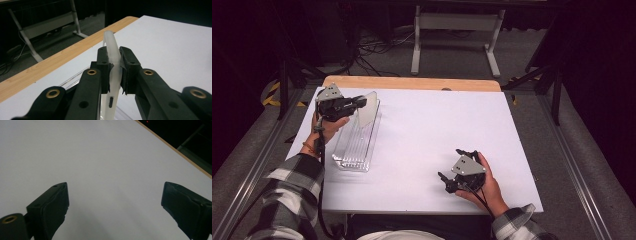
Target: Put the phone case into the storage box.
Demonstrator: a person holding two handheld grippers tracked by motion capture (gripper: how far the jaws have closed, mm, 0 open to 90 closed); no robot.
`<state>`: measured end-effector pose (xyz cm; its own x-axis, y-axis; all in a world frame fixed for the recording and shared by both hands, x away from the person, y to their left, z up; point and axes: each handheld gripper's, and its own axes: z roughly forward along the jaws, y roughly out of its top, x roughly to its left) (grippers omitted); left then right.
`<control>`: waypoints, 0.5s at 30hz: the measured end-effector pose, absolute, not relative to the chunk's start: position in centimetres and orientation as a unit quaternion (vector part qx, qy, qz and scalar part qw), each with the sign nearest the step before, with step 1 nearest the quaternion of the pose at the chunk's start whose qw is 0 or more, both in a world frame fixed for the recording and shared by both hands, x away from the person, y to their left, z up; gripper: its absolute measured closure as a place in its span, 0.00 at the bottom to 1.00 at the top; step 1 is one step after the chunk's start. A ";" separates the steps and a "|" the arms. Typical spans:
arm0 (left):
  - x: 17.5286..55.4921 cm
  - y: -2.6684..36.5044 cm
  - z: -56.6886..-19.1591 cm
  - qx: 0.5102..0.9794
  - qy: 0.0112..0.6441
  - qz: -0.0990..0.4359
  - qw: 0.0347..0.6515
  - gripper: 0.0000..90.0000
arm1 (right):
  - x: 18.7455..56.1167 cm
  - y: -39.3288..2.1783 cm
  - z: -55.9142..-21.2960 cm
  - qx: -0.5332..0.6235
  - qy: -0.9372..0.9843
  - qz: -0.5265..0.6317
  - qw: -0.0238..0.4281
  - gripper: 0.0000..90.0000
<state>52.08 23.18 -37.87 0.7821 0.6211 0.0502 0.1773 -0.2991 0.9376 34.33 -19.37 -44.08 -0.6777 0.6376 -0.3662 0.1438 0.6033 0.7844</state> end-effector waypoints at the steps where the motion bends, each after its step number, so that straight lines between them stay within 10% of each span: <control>1: 52.2 23.2 -37.9 0.779 0.256 0.207 0.534 0.88 | 34.3 -19.3 -44.1 0.234 0.834 0.378 0.326 0.09; 15: 53.2 23.9 -38.6 0.792 0.276 0.212 0.502 0.83 | 34.0 -19.1 -44.1 0.224 0.837 0.372 0.334 0.11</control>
